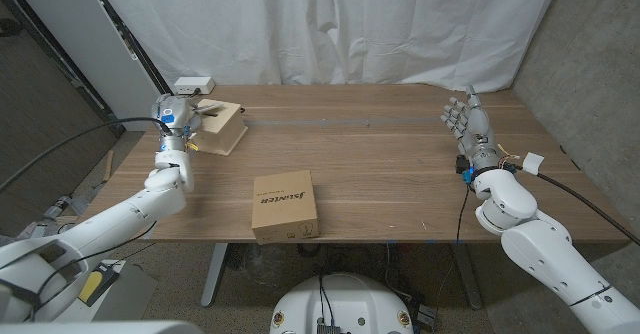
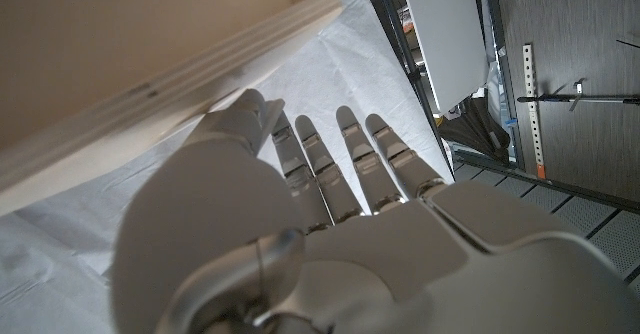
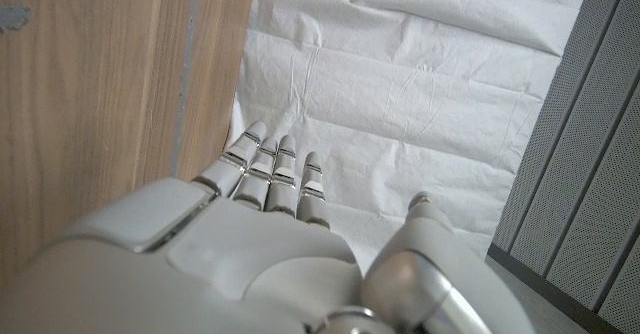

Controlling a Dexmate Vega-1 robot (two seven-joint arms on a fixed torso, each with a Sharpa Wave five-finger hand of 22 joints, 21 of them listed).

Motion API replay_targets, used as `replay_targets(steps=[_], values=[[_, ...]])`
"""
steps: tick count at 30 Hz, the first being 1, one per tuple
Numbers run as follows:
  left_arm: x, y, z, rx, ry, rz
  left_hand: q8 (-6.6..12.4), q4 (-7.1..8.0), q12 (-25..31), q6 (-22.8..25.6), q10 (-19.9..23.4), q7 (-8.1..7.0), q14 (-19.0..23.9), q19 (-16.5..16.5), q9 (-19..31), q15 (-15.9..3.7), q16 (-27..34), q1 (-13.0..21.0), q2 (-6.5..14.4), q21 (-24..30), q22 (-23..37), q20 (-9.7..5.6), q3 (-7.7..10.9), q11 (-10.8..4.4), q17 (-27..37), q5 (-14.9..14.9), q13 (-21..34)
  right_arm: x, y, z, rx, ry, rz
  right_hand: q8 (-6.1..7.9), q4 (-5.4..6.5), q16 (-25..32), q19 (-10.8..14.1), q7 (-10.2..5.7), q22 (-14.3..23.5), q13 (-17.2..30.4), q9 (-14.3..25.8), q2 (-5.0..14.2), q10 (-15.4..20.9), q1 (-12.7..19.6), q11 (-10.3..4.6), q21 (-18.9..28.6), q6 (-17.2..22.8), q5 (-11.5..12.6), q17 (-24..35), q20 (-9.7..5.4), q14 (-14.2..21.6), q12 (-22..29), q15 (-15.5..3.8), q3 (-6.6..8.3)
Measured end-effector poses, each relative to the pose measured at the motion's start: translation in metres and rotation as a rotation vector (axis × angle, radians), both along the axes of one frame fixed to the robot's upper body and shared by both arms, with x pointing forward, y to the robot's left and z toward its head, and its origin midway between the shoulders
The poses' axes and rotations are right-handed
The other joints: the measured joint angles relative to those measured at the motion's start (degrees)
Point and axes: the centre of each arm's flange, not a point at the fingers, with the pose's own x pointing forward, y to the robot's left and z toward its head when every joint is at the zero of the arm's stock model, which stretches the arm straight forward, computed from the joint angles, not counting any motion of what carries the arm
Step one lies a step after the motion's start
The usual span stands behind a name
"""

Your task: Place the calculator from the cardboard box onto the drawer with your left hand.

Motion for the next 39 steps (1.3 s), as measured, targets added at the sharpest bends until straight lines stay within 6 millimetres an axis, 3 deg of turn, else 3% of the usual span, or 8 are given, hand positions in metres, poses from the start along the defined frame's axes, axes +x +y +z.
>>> replay_targets(steps=[14,39], values=[[-0.002,0.004,-0.002,-0.019,-0.002,-0.004,-2.21,1.30,0.0,-8.1,-5.7,-0.57,-4.6,-2.8,0.1,0.47,0.0,-3.9,-1.2,-0.2,0.0,-0.10,-1.74,1.21,0.0,0.9,0.0,0.001,0.001,0.001,-0.010,0.005,0.006,0.00,0.00,0.0,0.2,0.00,0.0,0.0,0.0,0.00,0.0,0.0,0.00,0.0,0.0,0.0,0.0,0.22,0.0,0.0,0.00,0.00],[-0.025,0.009,-0.018,-0.054,-0.025,-0.003,-2.65,2.00,0.0,-11.2,-8.5,-0.48,-6.8,-4.4,0.2,0.28,0.0,-4.8,-1.5,-0.2,0.0,0.06,-2.44,1.62,0.1,1.3,0.3,-0.006,0.011,0.001,-0.034,0.013,0.033,0.00,0.01,0.0,0.2,0.00,0.0,0.0,0.0,0.00,0.0,0.0,0.00,0.0,0.0,0.0,0.0,0.21,0.0,0.0,0.00,0.01]])
